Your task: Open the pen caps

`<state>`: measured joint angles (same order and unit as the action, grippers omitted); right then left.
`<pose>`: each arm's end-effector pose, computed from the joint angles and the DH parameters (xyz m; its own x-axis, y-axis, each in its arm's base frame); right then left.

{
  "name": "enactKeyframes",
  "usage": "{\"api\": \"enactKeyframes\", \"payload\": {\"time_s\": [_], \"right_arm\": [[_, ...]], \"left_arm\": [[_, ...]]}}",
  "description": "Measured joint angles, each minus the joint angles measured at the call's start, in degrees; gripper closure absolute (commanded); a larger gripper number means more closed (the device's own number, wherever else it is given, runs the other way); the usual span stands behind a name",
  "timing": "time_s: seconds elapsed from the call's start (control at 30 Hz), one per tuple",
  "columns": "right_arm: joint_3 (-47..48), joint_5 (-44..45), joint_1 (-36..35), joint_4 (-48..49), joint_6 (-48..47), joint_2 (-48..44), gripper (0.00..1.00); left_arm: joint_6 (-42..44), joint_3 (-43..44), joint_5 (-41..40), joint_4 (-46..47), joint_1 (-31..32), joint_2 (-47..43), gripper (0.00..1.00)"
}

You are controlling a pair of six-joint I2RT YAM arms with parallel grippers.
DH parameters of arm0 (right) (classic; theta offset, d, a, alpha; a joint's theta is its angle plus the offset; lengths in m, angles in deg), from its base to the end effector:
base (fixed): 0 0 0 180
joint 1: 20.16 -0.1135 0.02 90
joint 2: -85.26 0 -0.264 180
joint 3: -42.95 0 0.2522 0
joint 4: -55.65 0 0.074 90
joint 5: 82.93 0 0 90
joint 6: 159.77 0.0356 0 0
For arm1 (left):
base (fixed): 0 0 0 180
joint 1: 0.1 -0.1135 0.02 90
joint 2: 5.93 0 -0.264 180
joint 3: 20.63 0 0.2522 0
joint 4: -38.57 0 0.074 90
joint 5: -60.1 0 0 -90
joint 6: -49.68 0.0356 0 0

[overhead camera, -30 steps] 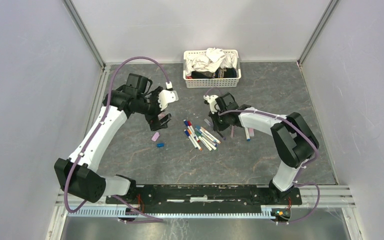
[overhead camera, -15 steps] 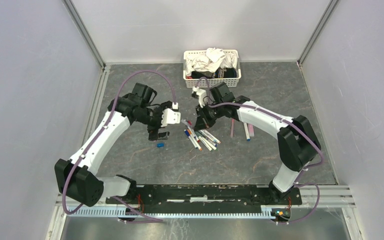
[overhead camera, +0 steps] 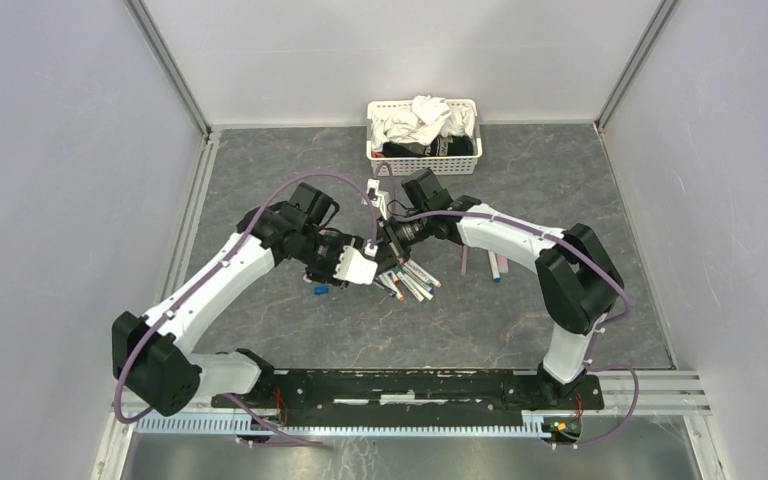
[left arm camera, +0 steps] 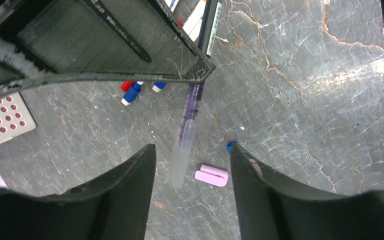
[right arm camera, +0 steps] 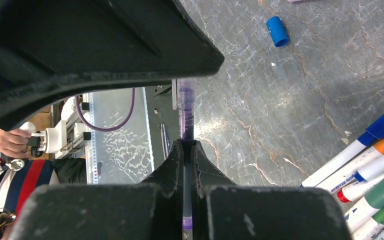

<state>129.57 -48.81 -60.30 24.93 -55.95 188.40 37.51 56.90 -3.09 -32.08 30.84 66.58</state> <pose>0.2758 0.2711 0.2299 -0.7340 -0.4437 -0.5141 -0.6343 0.1776 0.7524 0.1938 -0.1349 0.2910 0.4399 0.7535 -0.4886 0.8941 -0.3166 0.3167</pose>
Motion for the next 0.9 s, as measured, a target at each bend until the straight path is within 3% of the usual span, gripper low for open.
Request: {"api": "enactKeyframes", "payload": {"time_s": [0.2,0.23,0.3,0.4,0.5,0.6,0.73,0.9], "right_arm": [[0.1,-2.7,-0.4,2.8,2.8,1.0,1.0],[0.1,-3.2,-0.4,3.5,3.4,1.0,0.96],[0.1,-3.6,-0.4,4.4,4.2,1.0,0.76],[0.1,-4.2,-0.4,5.6,5.4,1.6,0.58],[0.1,-4.3,-0.7,6.7,6.0,2.6,0.55],[0.3,-4.3,-1.7,7.1,6.1,4.0,0.65],[0.7,-5.0,-2.8,7.5,6.8,5.6,0.99],[0.7,-4.3,-2.8,6.6,4.5,5.4,1.0]], "left_arm": [[1.5,0.0,-1.4,0.2,1.8,1.7,0.74],[1.7,0.0,-1.6,0.2,2.0,1.9,0.81],[2.6,0.0,-2.4,-0.2,2.4,2.1,0.97],[3.4,-0.1,-3.2,-0.3,2.6,2.1,0.98],[3.5,-0.1,-4.1,-0.4,2.7,2.2,0.98],[3.6,-0.1,-4.3,-0.5,2.7,2.3,0.98],[4.0,-0.1,-5.1,-1.2,2.7,2.4,0.98],[4.1,0.0,-6.8,-1.4,2.7,3.0,0.98]]}}
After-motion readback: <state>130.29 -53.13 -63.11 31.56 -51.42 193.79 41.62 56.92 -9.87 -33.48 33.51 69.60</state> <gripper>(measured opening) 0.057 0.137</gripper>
